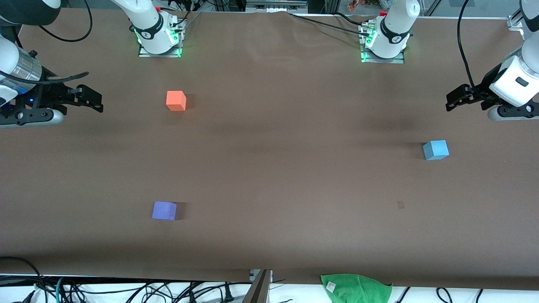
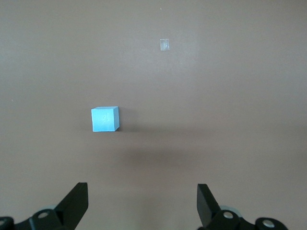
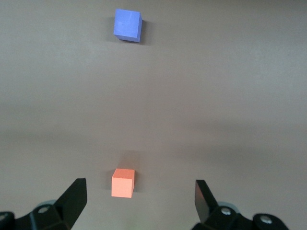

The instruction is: Place blue block between orange and purple blocks

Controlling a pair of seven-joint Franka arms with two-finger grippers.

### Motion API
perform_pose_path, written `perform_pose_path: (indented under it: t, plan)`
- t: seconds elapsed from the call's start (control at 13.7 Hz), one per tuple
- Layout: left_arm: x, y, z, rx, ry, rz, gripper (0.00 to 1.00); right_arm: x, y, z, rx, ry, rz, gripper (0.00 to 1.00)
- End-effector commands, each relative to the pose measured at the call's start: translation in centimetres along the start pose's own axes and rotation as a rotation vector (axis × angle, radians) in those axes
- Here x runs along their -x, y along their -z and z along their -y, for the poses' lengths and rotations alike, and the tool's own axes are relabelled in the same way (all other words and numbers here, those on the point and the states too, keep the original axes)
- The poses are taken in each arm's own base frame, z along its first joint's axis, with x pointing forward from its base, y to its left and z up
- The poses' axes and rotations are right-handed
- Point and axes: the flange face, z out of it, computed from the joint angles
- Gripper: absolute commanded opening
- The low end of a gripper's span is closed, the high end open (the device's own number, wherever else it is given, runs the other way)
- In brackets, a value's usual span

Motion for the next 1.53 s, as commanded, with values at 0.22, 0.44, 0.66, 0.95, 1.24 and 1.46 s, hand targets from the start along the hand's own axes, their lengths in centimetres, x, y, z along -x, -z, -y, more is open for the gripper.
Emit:
perform_pose_path:
  t: [0.22, 0.44, 0.66, 0.95, 1.24, 1.46]
  plan:
    - [-0.1, 0.2, -0.1, 0.028, -0.012, 0.007, 1.00, 0.0, 0.3, -0.1, -0.008, 0.011, -0.007, 0.99]
    - [-0.3, 0.3, -0.2, 0.028, -0.014, 0.009, 1.00, 0.0, 0.3, -0.1, -0.008, 0.013, -0.008, 0.99]
    - [-0.3, 0.3, -0.2, 0.028, -0.014, 0.009, 1.00, -0.1, 0.4, -0.1, -0.008, 0.013, -0.011, 0.99]
    - [-0.3, 0.2, -0.2, 0.028, -0.012, 0.010, 1.00, -0.1, 0.4, -0.1, -0.006, 0.013, -0.011, 0.99]
    - [-0.8, -1.7, -0.1, 0.026, -0.010, 0.077, 1.00, -0.1, 0.4, -0.2, -0.006, 0.011, -0.011, 0.99]
    - [-0.6, -2.0, -0.2, 0.024, -0.017, 0.125, 1.00, -0.1, 0.3, -0.2, -0.008, 0.011, -0.010, 0.99]
